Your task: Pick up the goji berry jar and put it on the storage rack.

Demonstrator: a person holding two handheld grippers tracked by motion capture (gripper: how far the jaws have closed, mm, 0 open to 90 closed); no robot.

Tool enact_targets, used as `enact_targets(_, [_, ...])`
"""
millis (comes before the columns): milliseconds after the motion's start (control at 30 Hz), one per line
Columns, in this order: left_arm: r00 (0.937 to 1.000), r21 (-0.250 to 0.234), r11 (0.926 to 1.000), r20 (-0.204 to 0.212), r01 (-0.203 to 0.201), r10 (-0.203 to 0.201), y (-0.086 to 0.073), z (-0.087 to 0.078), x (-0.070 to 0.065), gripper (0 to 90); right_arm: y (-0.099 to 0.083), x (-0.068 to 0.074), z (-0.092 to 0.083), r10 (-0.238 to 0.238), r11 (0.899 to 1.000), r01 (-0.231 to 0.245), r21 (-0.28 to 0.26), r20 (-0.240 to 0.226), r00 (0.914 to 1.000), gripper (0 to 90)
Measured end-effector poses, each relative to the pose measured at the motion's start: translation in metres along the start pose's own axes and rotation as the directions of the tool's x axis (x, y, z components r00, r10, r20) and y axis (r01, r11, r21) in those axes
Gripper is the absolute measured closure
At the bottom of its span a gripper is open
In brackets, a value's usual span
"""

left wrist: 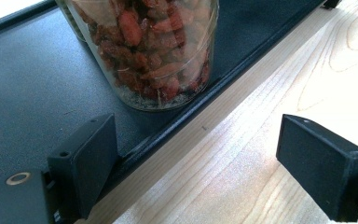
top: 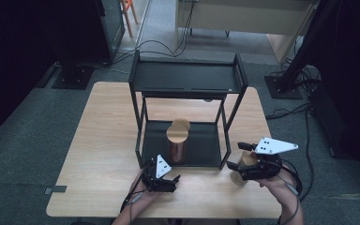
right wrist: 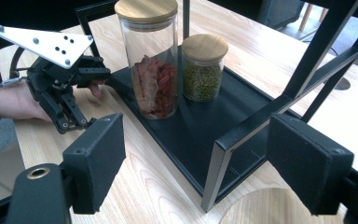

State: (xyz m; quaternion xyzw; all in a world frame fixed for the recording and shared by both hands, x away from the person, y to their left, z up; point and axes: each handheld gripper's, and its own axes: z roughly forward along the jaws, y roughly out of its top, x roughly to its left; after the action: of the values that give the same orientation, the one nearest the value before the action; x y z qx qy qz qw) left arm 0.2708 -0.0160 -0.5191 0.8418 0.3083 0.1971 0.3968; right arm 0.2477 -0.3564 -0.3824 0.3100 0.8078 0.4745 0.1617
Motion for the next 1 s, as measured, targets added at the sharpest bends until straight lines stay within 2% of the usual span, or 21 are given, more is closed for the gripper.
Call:
enact_targets(333, [1.0,0.0,1.0,0.001,0.001,-0.001,0.0,0.0,0.0,12.8,-0.003,-0.003,-0.008,-0.008,1.0,0.008,-0.007,-0.006,1.0,19.8])
enact_targets(1000, [1.0,0.003,1.0,-0.003,-0.003,0.003,0.0,0.0,-0.001,12.8,-0.011,-0.013,-0.016,-0.004,1.0,0.004,-0.013,0.024,0.9997,19.8])
